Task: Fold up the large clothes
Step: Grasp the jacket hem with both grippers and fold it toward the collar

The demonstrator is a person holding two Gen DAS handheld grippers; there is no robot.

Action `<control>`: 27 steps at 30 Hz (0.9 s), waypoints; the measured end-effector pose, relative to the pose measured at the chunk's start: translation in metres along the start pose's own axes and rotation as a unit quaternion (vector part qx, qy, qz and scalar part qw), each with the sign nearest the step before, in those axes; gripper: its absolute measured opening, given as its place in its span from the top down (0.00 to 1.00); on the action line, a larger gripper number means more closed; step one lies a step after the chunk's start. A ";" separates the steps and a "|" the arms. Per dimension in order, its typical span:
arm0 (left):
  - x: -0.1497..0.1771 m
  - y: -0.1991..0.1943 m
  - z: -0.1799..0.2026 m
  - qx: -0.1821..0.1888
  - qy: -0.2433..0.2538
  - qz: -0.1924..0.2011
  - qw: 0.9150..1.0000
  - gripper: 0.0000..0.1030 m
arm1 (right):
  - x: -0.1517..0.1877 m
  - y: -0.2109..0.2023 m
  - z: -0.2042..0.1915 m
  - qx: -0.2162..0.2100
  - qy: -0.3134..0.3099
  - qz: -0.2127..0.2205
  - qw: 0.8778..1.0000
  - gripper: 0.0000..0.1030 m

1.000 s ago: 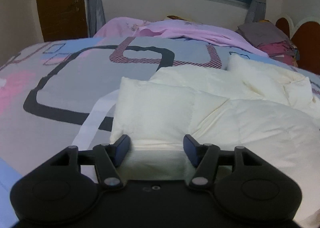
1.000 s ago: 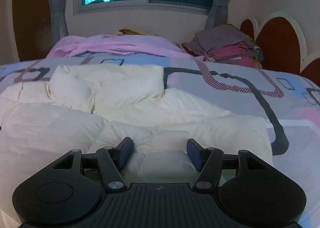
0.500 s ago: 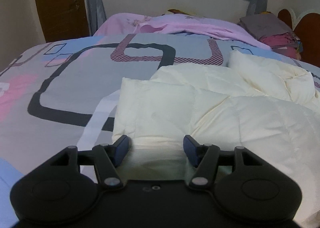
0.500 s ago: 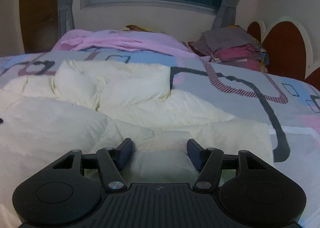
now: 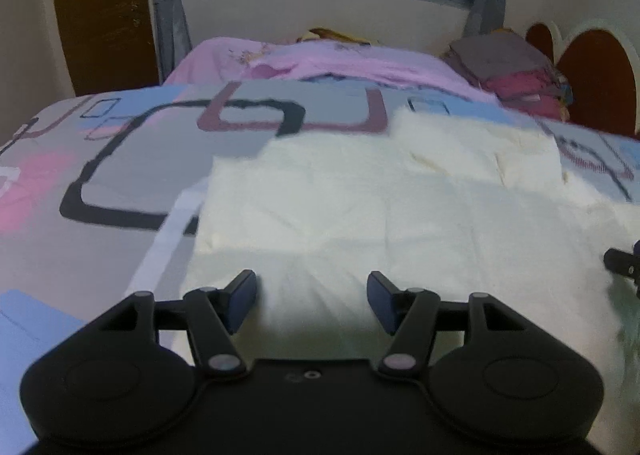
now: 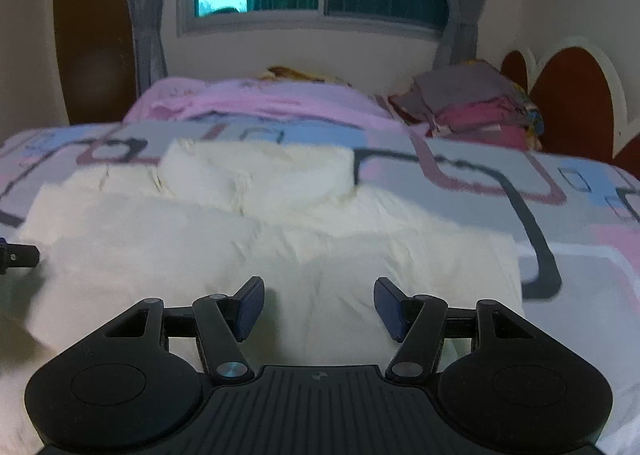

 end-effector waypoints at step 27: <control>0.017 -0.007 0.018 -0.099 0.024 -0.021 0.995 0.36 | 0.010 0.014 0.016 -0.053 -0.025 -0.066 0.996 0.34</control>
Point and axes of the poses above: each gripper's, at about its wrist camera, not at the fingertips, and y roughly the way its jaws point, z to its right, x to its underside, the point moved 5 cm from there along y, roughly the way its jaws point, and after that the axes turned 7 degrees about -y, right-handed, at the moved point
